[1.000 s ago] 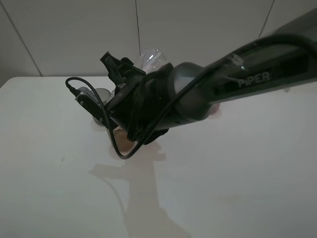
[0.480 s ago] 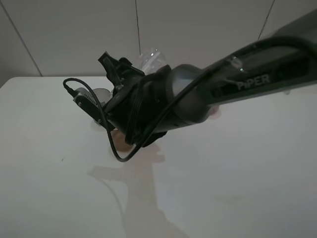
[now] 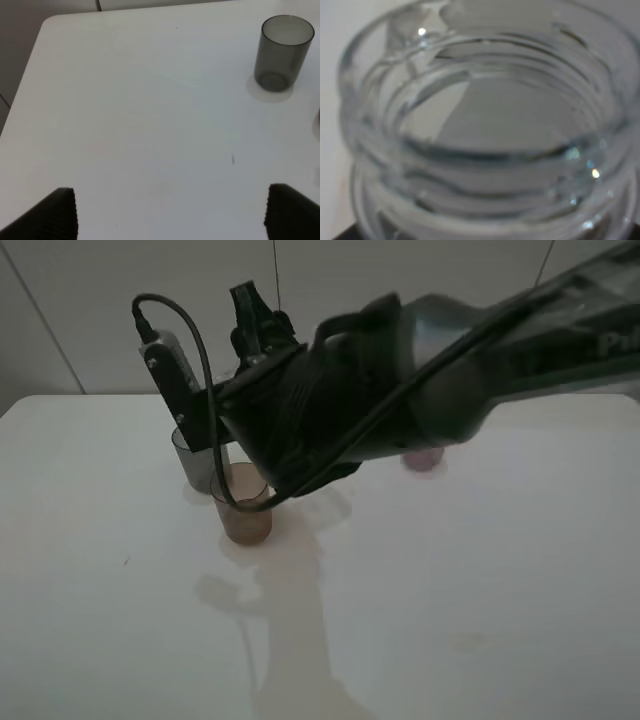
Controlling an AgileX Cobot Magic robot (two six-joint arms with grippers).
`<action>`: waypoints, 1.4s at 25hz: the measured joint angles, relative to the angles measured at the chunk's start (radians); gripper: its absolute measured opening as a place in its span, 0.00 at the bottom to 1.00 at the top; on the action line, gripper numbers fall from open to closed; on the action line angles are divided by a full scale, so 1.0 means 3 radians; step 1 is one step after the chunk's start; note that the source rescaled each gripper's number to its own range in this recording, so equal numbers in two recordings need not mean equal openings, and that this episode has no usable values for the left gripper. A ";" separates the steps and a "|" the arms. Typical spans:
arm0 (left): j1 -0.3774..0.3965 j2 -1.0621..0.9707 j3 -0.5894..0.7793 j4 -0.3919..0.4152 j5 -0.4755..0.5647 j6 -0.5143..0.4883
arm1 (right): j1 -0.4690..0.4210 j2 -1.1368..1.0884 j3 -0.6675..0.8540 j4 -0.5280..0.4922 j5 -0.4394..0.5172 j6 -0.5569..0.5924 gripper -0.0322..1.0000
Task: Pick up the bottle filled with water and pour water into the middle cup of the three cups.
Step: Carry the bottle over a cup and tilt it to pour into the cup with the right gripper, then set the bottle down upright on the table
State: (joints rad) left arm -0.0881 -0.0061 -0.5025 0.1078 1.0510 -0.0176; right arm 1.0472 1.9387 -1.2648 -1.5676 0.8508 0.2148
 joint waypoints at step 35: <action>0.0000 0.0000 0.0000 0.0000 0.0000 0.0000 | -0.1556 -0.0998 0.2138 0.3621 -0.4233 0.0135 0.03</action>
State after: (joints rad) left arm -0.0881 -0.0061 -0.5025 0.1078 1.0510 -0.0176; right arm 0.5805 1.6391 -0.6235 -0.4814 -0.4191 0.2552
